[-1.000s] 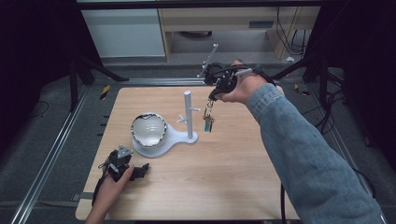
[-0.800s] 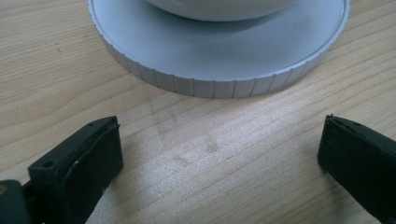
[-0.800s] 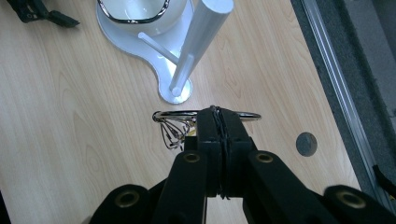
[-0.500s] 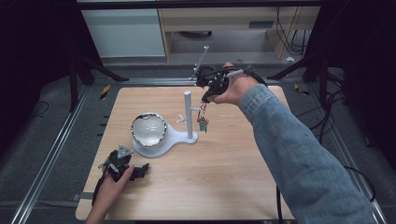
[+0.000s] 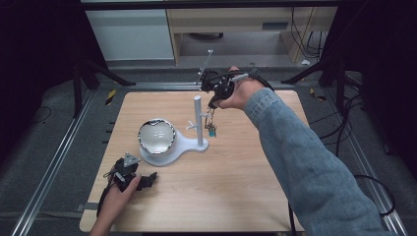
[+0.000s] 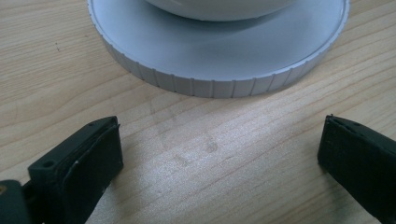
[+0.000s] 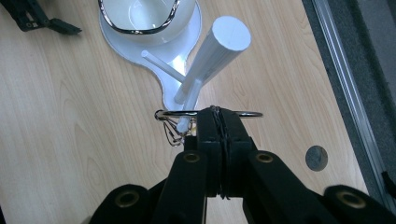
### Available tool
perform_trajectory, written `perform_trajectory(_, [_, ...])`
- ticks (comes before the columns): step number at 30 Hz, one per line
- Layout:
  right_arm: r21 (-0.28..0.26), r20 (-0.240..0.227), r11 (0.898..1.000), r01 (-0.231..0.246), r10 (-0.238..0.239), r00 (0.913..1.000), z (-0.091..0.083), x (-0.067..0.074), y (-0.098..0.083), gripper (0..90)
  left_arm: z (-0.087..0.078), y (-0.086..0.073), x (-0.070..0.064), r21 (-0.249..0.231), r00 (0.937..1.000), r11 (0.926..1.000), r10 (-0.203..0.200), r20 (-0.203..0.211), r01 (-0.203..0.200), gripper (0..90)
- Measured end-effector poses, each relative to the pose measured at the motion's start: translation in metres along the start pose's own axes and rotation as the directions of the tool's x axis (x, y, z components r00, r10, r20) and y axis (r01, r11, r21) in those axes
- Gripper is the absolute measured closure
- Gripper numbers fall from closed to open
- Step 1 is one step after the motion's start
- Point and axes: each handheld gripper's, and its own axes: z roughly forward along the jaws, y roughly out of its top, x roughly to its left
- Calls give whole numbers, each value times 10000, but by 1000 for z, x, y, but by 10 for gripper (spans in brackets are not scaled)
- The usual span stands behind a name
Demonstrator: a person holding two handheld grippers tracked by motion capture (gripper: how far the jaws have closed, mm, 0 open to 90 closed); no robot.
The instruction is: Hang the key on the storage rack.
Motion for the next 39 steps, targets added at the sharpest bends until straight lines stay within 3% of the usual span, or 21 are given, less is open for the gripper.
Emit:
perform_trajectory(30, [-3, -155, 10000, -58, 58, 9999, 25, -5, 0, 885, 0, 0, 0, -6, 10000, 10000, 21, 8, -21, 0])
perform_trajectory(39, [-118, -302, 9995, -302, 299, 9991, 32, -7, -5, 883, 0, 0, 0, -7, 10000, 10000, 21, 6, -21, 0])
